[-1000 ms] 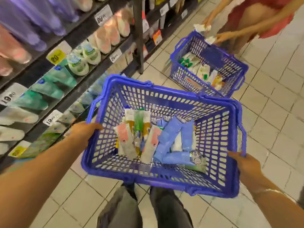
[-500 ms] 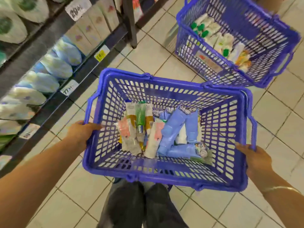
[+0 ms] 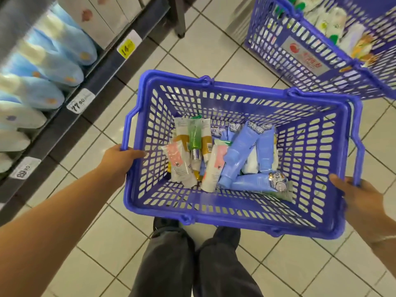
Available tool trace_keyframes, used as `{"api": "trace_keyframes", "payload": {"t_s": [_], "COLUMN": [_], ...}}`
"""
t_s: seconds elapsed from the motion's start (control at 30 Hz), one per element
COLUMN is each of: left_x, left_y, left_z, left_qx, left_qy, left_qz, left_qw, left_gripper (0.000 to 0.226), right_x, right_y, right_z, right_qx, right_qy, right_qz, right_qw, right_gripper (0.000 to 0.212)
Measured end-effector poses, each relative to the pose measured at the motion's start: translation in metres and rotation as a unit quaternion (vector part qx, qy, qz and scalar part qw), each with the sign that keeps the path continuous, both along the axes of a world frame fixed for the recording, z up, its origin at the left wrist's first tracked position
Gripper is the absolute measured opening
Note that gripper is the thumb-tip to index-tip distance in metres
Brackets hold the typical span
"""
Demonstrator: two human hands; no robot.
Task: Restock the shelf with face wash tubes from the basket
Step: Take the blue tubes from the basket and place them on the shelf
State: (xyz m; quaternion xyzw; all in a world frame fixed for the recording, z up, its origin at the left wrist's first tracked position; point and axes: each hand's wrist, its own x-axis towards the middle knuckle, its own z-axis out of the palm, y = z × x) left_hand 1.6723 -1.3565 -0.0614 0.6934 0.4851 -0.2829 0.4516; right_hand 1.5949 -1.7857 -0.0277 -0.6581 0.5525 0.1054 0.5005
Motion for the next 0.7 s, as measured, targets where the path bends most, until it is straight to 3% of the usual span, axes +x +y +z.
{"api": "trace_keyframes", "payload": {"t_s": [0.53,0.7], "left_x": [0.001,-0.006], "left_y": [-0.006,-0.013], "left_z": [-0.029,-0.025], "left_qx": [-0.008,0.021], "left_qy": [-0.004,-0.016], "left_qz": [0.005,-0.015], "left_qw": [1.0,1.0], "left_gripper": [0.018,0.02], "right_x": [0.001,0.005], "right_y": [-0.01,-0.01], "right_z": [-0.036,-0.043], "right_qx": [-0.013,-0.064], "right_qy": [0.028,0.081], "right_qz": [0.024,0.057], "right_qw": [0.999,0.993], "right_gripper": [0.015,0.026]}}
